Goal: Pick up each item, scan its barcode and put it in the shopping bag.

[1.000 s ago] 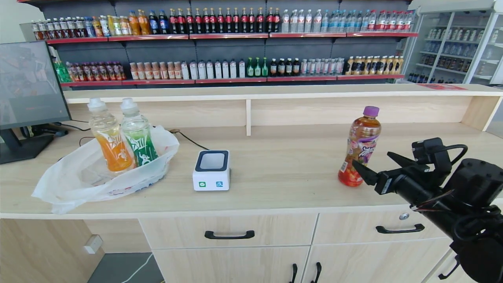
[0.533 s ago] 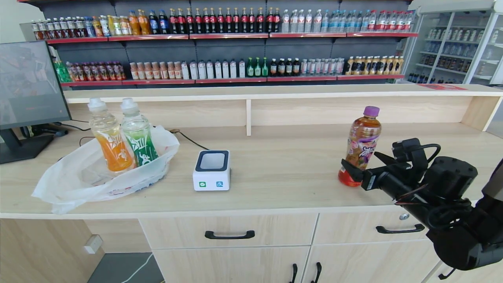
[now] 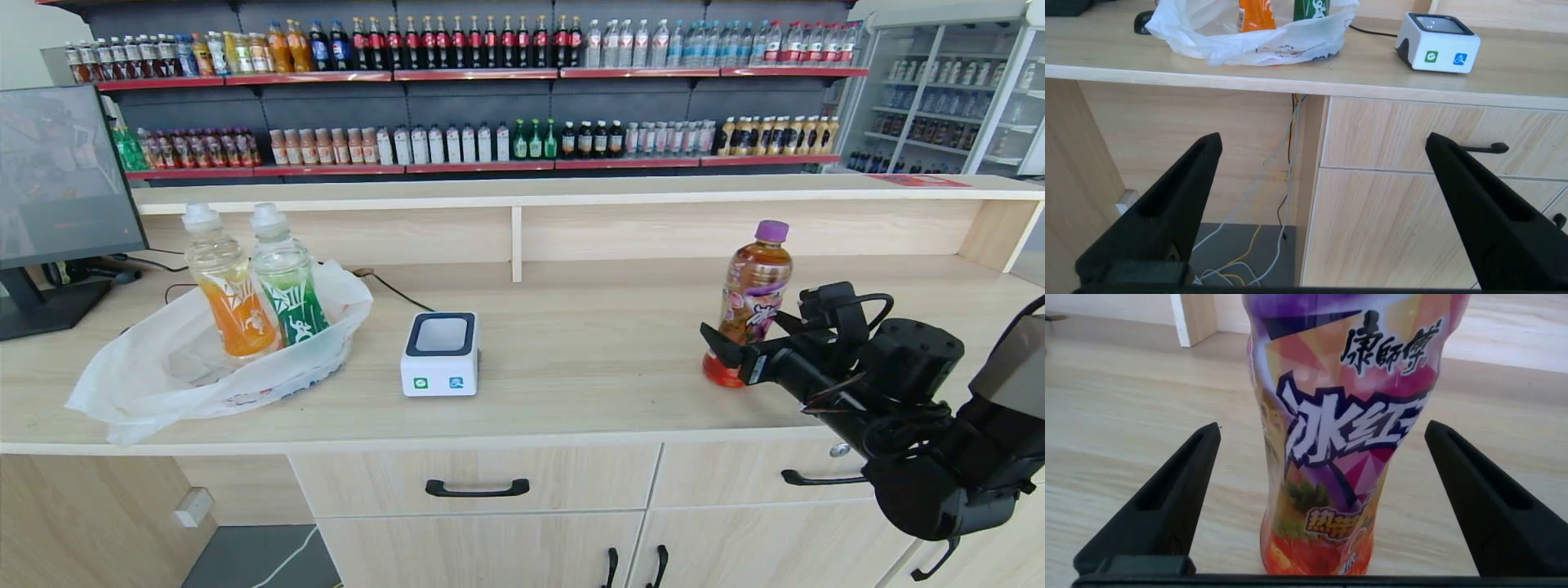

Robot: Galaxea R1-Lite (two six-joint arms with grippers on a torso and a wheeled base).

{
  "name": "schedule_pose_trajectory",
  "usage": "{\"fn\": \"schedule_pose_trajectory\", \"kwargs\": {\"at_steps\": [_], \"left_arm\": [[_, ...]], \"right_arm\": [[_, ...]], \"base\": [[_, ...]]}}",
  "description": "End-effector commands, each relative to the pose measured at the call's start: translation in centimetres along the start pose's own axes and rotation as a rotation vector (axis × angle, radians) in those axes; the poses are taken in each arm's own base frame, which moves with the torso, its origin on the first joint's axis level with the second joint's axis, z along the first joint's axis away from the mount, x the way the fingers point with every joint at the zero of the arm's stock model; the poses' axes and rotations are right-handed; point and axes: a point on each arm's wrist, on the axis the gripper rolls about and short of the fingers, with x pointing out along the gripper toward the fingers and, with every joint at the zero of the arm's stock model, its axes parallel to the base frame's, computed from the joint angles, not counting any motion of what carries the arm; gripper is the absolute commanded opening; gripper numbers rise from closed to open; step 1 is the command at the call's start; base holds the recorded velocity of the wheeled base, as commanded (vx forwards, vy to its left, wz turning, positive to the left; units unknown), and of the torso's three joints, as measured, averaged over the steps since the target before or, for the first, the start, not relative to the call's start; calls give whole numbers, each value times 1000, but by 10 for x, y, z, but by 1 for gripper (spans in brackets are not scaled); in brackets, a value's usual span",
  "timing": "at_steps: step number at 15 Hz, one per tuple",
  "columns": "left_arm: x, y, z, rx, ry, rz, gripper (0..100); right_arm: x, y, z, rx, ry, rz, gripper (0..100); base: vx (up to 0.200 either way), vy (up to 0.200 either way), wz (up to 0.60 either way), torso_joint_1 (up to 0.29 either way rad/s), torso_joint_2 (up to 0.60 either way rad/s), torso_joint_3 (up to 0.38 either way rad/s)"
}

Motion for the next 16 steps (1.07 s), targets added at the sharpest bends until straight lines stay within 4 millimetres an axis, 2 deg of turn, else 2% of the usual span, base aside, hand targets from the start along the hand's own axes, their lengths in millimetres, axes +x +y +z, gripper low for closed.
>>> {"fn": "schedule_pose_trajectory", "kwargs": {"at_steps": [1, 6, 16], "left_arm": [[0, 0, 0, -1, 0, -1, 100], [0, 0, 0, -1, 0, -1, 100], [0, 0, 0, -1, 0, 1, 100]], "right_arm": [[5, 0, -1, -2, -8, 0, 100], [11, -1, 3, -5, -35, -1, 100], [19, 1, -2, -3, -37, 5, 100]], "base": [[0, 0, 0, 0, 0, 0], [0, 0, 0, 0, 0, 0], [0, 0, 0, 0, 0, 0]]}}
